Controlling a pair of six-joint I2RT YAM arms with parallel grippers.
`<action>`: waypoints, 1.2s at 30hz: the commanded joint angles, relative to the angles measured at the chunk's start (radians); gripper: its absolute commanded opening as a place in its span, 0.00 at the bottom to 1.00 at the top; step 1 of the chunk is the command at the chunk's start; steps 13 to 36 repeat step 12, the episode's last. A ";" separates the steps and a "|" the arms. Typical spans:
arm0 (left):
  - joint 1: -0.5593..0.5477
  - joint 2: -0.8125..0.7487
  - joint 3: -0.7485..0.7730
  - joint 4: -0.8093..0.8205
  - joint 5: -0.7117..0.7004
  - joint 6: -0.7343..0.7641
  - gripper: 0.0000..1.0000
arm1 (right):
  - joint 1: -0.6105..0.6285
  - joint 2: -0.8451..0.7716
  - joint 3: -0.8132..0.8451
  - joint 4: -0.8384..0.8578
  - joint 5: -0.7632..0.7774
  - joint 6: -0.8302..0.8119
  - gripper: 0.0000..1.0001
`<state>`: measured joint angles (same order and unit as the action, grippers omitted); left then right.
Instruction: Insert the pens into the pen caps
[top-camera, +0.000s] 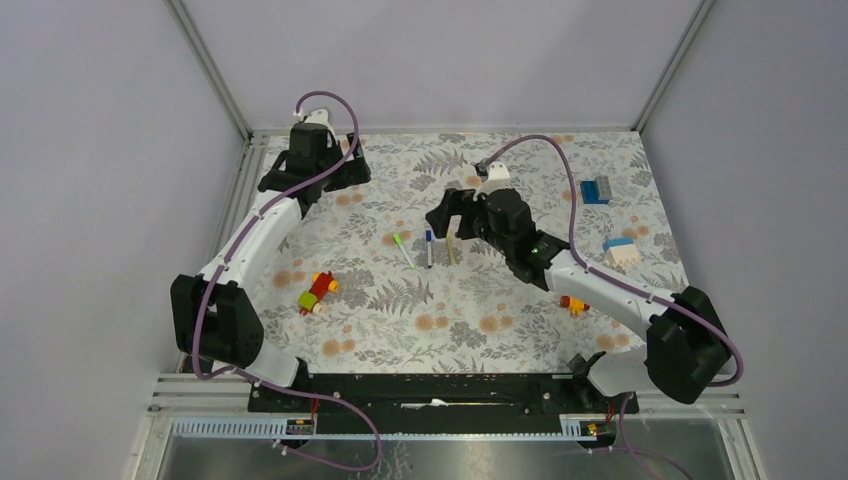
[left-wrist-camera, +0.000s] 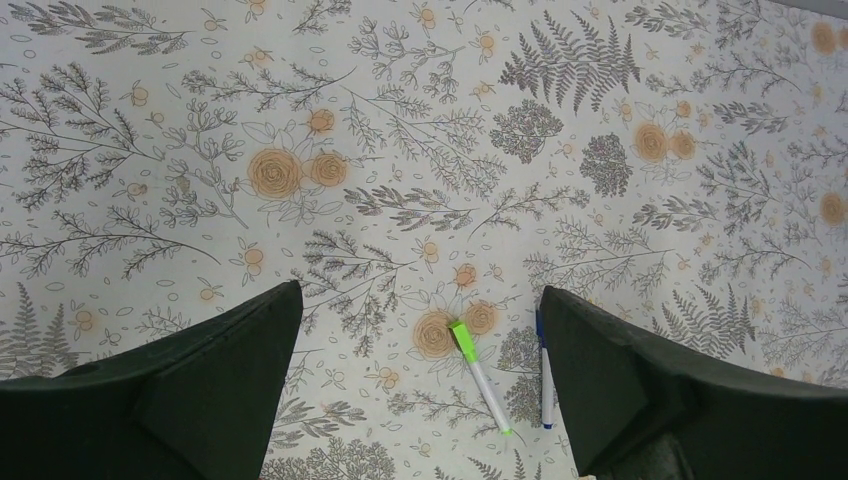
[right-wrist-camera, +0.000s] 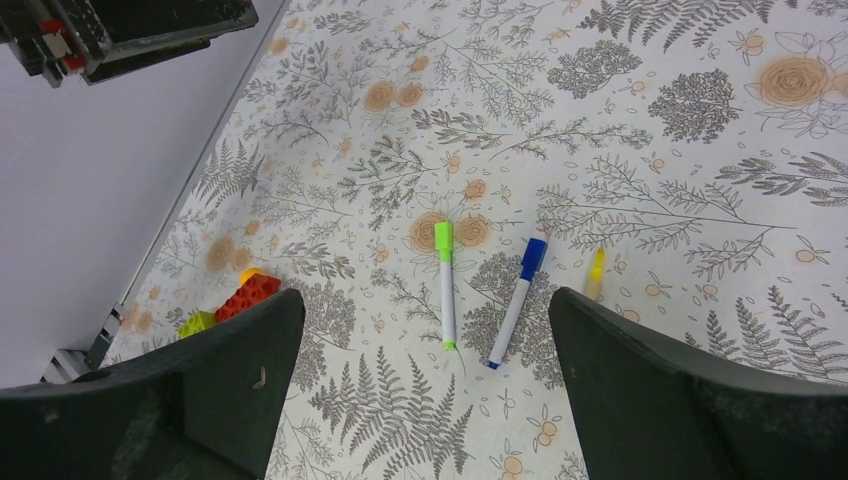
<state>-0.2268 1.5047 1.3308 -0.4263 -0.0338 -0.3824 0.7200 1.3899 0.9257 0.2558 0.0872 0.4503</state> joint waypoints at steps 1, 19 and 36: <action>-0.003 -0.035 -0.006 0.056 -0.010 0.001 0.98 | 0.000 -0.084 -0.055 0.083 0.008 -0.036 1.00; -0.003 -0.027 -0.008 0.058 -0.006 -0.001 0.98 | 0.002 -0.139 -0.101 0.086 0.079 -0.039 1.00; -0.003 -0.027 -0.008 0.058 -0.006 -0.001 0.98 | 0.002 -0.139 -0.101 0.086 0.079 -0.039 1.00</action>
